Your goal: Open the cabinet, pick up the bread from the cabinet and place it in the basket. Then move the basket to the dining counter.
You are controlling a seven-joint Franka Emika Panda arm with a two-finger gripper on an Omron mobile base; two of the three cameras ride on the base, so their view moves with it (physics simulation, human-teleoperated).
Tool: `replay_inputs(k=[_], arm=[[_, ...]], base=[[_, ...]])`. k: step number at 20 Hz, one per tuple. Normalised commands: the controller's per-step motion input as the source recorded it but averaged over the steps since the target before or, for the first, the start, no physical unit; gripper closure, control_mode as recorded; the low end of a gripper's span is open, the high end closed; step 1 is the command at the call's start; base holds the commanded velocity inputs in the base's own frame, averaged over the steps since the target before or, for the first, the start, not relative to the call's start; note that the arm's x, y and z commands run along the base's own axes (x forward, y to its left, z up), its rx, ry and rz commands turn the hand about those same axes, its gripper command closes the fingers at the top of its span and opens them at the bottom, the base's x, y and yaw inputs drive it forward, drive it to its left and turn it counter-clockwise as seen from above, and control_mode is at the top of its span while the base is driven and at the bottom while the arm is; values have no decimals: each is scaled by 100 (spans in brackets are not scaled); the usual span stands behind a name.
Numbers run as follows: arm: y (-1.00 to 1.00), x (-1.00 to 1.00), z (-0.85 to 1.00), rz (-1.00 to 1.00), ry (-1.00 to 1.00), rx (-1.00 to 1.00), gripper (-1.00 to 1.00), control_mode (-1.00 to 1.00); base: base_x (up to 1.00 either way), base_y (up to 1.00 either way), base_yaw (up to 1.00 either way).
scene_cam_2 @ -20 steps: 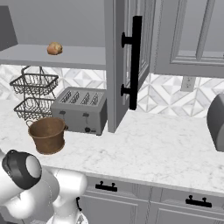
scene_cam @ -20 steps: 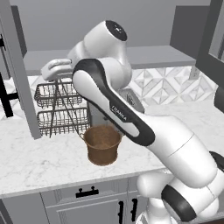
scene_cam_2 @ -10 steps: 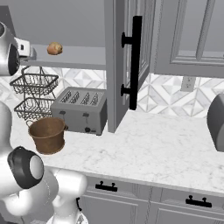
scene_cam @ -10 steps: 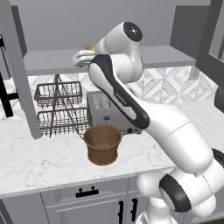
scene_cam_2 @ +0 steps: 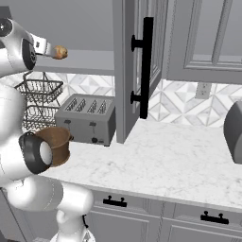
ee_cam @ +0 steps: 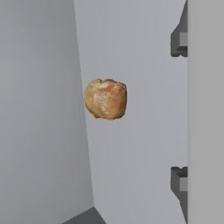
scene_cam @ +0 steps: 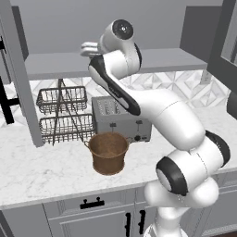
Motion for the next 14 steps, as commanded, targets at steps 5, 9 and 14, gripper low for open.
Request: replay_inputs(k=[5,9,14], arm=[[-19,37,-5,-2,0,0,-100,-100],[-19,40,-3,1,0,0,-100,-100],[-5,42,-23,7,0,0,-100,-100]], base=[[0,0,0],[0,0,0],[0,0,0]])
